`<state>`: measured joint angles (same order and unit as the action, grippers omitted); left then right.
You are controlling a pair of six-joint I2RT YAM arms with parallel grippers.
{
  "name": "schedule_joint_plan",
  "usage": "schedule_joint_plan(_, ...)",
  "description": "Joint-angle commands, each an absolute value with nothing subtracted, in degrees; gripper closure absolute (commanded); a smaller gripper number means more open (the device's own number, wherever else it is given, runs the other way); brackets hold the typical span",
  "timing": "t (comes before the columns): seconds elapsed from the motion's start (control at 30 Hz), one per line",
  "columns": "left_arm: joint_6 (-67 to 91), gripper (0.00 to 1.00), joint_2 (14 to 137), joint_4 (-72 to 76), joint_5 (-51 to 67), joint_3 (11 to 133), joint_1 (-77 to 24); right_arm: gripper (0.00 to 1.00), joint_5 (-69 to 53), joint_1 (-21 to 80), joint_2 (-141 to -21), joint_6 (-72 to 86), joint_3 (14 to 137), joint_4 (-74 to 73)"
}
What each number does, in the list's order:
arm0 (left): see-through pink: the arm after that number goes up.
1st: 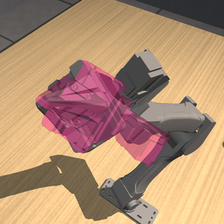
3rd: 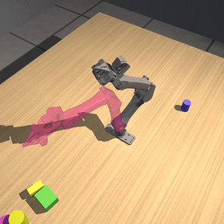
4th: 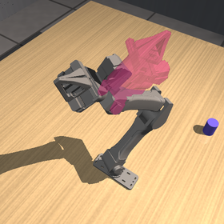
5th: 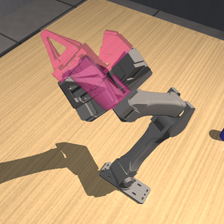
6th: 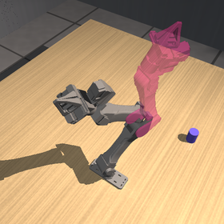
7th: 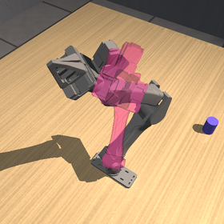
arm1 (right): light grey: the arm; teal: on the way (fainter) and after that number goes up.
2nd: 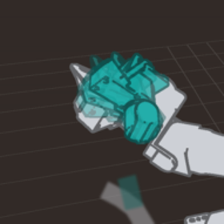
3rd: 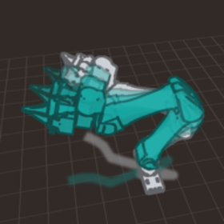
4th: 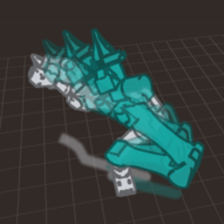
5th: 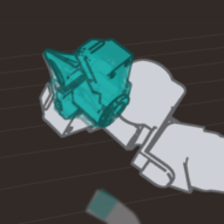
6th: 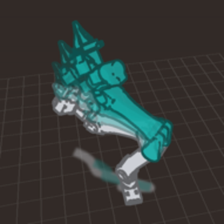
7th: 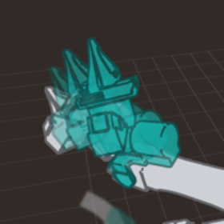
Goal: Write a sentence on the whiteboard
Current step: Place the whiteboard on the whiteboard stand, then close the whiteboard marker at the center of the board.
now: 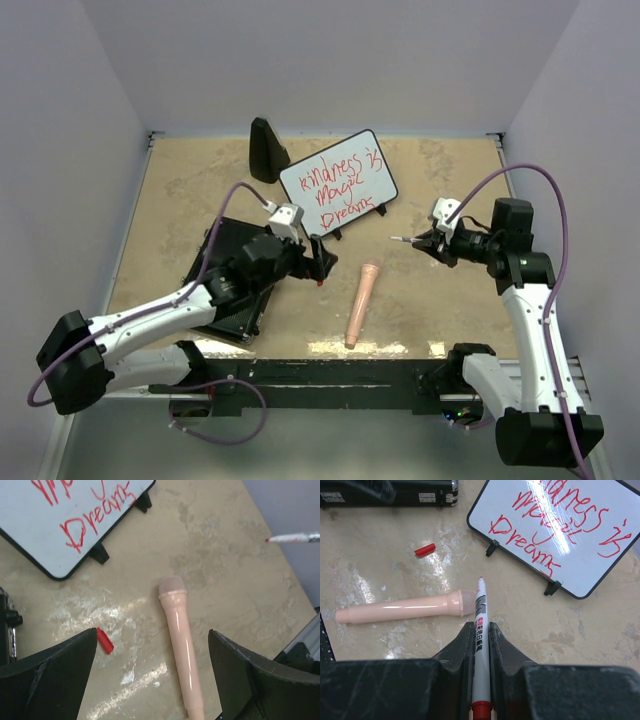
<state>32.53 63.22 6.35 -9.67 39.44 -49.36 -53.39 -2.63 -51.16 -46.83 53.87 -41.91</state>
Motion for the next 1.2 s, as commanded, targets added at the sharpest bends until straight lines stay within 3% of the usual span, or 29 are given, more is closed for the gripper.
schedule_joint_plan(0.0, 37.08, 0.04, 66.17, -4.82, -23.28, 40.86, -57.91, 1.00, -53.52, -2.46, -49.31, -45.26, 53.09, -39.90)
schedule_joint_plan(0.1, 39.28, 0.05, 72.23, -11.50, -28.73, 44.64, -61.95, 1.00, -53.44, -2.46, -49.48, -45.00, 53.09, -39.64)
schedule_joint_plan(0.23, 39.82, 0.14, 83.99, -19.14, -29.18, 51.67, -62.93, 1.00, -53.17, -2.46, -49.39, -45.00, 52.91, -39.55)
schedule_joint_plan(0.33, 39.73, 0.14, 89.27, -21.70, -29.53, 55.45, -63.02, 1.00, -53.17, -2.46, -49.48, -45.00, 52.91, -39.55)
schedule_joint_plan(0.4, 38.85, 0.15, 91.22, -21.89, -30.23, 57.21, -62.93, 1.00, -53.17, -2.46, -49.66, -45.00, 52.91, -39.55)
schedule_joint_plan(0.53, 38.32, 0.26, 93.16, -21.53, -28.57, 58.88, -60.92, 1.00, -53.09, -2.46, -49.57, -45.09, 52.91, -39.64)
schedule_joint_plan(0.67, 38.58, 0.28, 94.92, -21.45, -27.78, 60.29, -60.03, 1.00, -53.09, -2.37, -49.48, -45.09, 52.91, -39.64)
schedule_joint_plan(0.73, 38.50, 0.38, 95.97, -21.53, -27.25, 60.91, -59.59, 1.00, -53.09, -2.46, -49.48, -45.09, 52.82, -39.64)
schedule_joint_plan(0.87, 38.32, 0.40, 97.64, -22.32, -25.85, 61.79, -58.10, 1.00, -53.09, -2.46, -49.66, -45.26, 52.82, -39.73)
schedule_joint_plan(0.9, 38.06, 0.47, 97.91, -22.32, -25.40, 61.96, -57.75, 1.00, -53.09, -2.46, -49.66, -45.26, 52.82, -39.81)
schedule_joint_plan(1.17, 34.81, 0.60, 100.54, -22.23, -18.90, 63.37, -54.49, 1.00, -52.91, -2.37, -49.57, -45.18, 52.74, -39.81)
